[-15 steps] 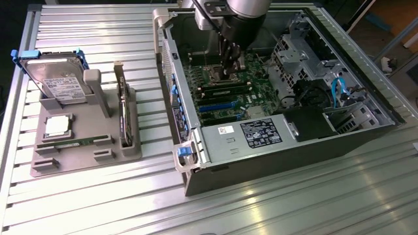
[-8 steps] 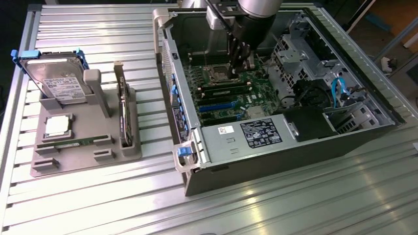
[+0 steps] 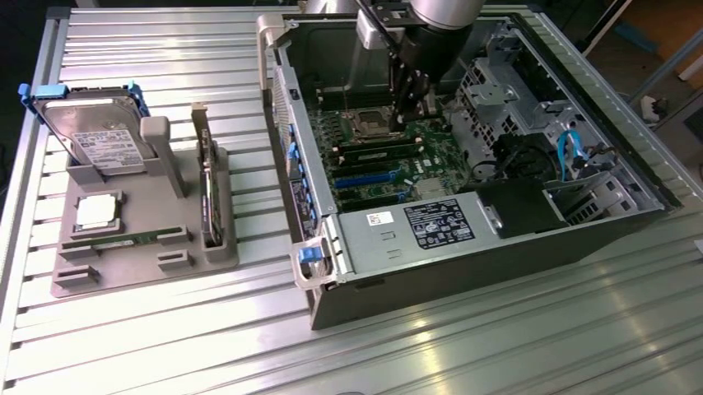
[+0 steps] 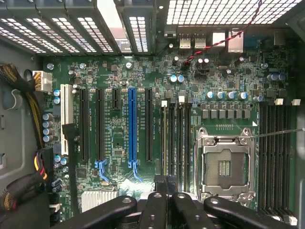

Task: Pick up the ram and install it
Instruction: 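Press down the ram until it locks into place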

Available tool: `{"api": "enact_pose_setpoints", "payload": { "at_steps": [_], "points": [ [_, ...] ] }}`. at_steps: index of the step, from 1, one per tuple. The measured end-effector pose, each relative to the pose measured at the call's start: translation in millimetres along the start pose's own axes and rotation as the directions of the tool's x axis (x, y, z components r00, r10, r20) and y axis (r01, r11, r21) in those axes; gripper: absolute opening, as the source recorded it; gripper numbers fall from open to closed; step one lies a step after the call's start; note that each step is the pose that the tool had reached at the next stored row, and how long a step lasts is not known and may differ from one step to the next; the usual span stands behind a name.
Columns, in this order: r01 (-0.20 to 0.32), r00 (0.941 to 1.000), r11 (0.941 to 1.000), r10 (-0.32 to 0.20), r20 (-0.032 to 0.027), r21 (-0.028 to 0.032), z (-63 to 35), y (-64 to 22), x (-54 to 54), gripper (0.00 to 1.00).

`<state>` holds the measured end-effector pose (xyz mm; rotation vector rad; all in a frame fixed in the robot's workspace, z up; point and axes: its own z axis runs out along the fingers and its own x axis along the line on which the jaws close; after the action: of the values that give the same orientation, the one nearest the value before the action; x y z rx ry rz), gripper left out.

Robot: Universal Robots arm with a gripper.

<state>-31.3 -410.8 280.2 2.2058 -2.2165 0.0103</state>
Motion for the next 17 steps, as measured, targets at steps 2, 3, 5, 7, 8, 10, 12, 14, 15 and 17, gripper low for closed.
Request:
{"api": "enact_pose_setpoints", "payload": {
  "at_steps": [2, 3, 5, 7, 8, 10, 12, 14, 15, 17],
  "points": [
    [0.0, 1.0, 1.0, 0.0, 0.0001, 0.0001, -1.6, 0.0, 0.1, 0.11],
    [0.0, 1.0, 1.0, 0.0, 0.0, 0.0, -2.5, 0.0, 0.1, 0.11],
    [0.0, 1.0, 1.0, 0.0, 0.0001, 0.0001, -4.3, 0.0, 0.1, 0.11],
    [0.0, 1.0, 1.0, 0.0, 0.0, 0.0001, -6.5, 0.0, 0.1, 0.11],
    [0.0, 1.0, 1.0, 0.0, -0.0003, 0.0, -8.0, 0.1, 0.2, 0.11],
    [0.0, 1.0, 1.0, 0.0, -0.0007, 0.0001, -8.8, 0.0, 0.2, 0.11],
    [0.0, 1.0, 1.0, 0.0, -0.0007, 0.0002, -8.8, 0.0, 0.2, 0.11],
    [0.0, 1.0, 1.0, 0.0, -0.0007, 0.0002, -8.8, 0.0, 0.2, 0.11],
    [0.0, 1.0, 1.0, 0.0, -0.0009, 0.0001, -8.8, -0.2, 0.2, 0.11],
    [0.0, 1.0, 1.0, 0.0, -0.0013, 0.0001, -8.9, -2.3, 0.2, 0.11]
  ]
}}
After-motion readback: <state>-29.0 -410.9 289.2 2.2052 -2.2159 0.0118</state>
